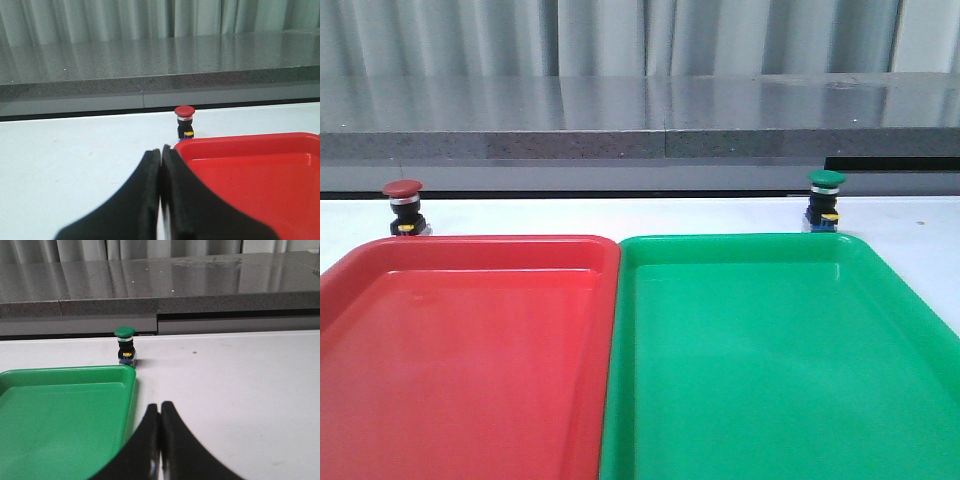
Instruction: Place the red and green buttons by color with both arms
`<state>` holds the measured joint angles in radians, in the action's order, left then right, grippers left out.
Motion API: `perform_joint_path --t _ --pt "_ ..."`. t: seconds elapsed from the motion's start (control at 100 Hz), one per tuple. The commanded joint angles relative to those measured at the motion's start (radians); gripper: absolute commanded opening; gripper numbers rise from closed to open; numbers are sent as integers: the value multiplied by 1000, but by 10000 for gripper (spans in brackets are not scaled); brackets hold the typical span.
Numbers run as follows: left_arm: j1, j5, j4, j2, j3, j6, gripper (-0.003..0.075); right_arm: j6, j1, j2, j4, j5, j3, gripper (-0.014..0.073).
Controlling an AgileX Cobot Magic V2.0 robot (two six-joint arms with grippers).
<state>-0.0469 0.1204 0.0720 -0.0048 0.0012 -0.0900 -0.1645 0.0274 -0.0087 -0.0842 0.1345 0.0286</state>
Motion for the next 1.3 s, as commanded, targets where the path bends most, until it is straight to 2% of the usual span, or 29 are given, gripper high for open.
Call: perform_joint_path --t 0.0,0.49,0.7,0.87,1.11,1.29 --pt "1 -87 1 -32 26 -6 -19 5 -7 -17 -2 -87 -16 -67" --pt "1 -97 -2 -32 21 -6 -19 5 -7 -17 -2 -87 -16 -67" --pt "1 -86 -5 26 -86 -6 -19 5 -7 -17 -2 -87 -16 -67" --pt "1 -61 -14 225 -259 -6 -19 5 -7 -17 -2 -87 -16 -67" --pt "1 131 -14 650 -617 -6 -19 5 -7 -17 -2 -87 -16 -67" --pt "1 201 -42 937 -858 -6 -19 5 -7 -17 -2 -87 -16 -67"
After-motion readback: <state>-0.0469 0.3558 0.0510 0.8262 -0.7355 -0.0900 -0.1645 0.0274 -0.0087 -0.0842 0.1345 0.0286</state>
